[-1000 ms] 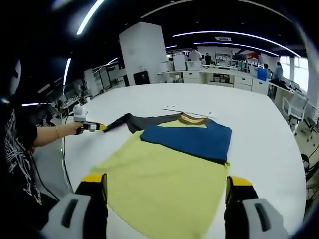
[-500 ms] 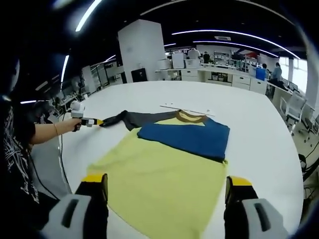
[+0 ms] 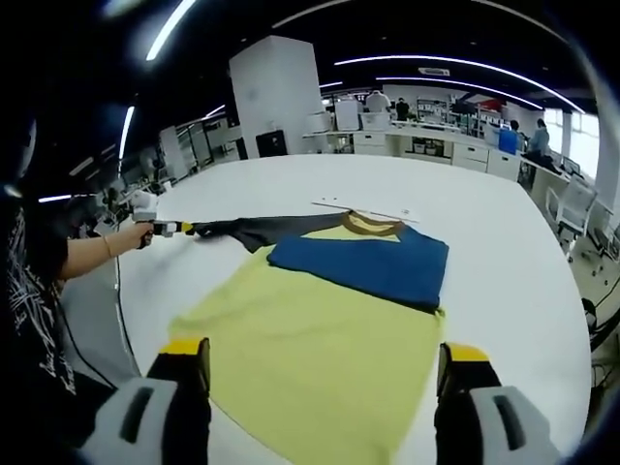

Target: Fold the garment on the visible template until the final outline fits inside the template.

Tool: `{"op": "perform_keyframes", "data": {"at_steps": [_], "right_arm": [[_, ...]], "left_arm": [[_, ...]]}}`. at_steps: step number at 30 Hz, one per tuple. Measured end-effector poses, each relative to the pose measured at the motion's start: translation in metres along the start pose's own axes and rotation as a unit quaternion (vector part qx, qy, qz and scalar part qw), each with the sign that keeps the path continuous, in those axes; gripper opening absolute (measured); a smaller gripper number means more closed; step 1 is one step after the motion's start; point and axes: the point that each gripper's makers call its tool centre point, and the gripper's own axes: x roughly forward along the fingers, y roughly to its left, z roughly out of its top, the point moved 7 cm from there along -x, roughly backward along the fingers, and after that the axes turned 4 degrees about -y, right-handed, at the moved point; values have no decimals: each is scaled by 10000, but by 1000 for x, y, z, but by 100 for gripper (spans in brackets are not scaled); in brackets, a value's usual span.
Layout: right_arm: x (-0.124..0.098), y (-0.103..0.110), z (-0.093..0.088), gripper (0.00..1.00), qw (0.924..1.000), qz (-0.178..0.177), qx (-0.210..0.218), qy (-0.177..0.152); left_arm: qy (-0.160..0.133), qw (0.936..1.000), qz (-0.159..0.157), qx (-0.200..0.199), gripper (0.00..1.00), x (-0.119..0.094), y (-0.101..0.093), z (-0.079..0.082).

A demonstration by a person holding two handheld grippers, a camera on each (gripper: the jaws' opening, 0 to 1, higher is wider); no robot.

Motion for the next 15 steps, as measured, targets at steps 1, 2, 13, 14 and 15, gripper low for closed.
{"op": "perform_keyframes", "data": {"at_steps": [1,2,13,14,15], "right_arm": [[0,0,0,98,10000,1,1,-2],[1,0,0,98,10000,1,12,1],[1,2,-2,97,10000,38,52,30],[1,2,-3,97,10000,37,54,30],[1,3,-3,97,10000,37,54,31]], "left_arm": [[4,10000,-2,24,1,-1,-1,0],[19,10000,-19,52,1,-1,-1,0],[-199,9986,-304,389,29,-15,2,-5],[-219,9975,-377,557,33,-17,1,-6],[-221,9957,-430,794,36,-19,0,-8]]}}
